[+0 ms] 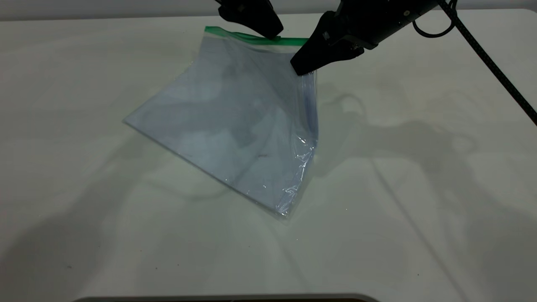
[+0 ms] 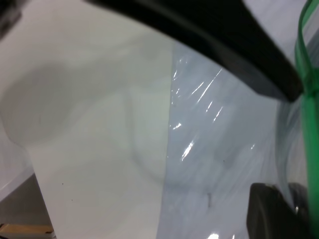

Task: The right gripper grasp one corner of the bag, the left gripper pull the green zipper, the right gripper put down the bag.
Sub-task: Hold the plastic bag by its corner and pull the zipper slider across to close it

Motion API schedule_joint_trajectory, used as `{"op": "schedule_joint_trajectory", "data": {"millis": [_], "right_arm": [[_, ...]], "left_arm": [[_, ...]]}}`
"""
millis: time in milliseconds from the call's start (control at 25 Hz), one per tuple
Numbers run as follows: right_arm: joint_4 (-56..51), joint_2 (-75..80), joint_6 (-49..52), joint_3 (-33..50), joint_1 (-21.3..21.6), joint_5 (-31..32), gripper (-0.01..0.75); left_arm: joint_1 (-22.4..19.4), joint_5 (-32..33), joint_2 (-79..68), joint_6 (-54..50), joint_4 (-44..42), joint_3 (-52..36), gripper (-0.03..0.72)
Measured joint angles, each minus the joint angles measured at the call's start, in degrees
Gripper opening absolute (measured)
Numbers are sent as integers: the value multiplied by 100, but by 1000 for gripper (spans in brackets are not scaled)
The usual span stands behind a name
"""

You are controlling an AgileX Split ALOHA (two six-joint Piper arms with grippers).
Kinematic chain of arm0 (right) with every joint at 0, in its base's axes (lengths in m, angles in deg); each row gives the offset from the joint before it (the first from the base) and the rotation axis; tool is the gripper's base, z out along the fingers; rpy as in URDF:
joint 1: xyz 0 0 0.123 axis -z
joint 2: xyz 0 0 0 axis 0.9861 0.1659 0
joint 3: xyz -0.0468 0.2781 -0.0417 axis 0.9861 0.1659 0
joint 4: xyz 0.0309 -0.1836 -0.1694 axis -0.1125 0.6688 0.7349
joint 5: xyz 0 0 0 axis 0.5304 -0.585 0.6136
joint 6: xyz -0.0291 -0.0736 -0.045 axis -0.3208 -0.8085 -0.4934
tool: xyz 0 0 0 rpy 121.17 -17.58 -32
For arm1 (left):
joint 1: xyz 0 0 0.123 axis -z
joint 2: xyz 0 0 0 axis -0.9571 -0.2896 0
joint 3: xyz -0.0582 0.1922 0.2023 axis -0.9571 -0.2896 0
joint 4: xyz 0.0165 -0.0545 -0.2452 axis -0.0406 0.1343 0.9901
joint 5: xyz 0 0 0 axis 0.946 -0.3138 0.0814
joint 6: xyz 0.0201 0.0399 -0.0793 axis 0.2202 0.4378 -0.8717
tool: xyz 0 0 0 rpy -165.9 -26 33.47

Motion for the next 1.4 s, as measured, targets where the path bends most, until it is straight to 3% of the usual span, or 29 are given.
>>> {"op": "schedule_joint_trajectory", "data": {"millis": [160,920,1400], "right_arm": [[-13,0,0,-3,0,134,31],[-13,-4,16,-3,5,131,31],[-19,-4,16,-3,5,137,31]], "left_arm": [[64,-31,-96,143,5,0,549],[86,-111,-289,698,588,2,305],[86,-62,-289,698,386,6,287]]}}
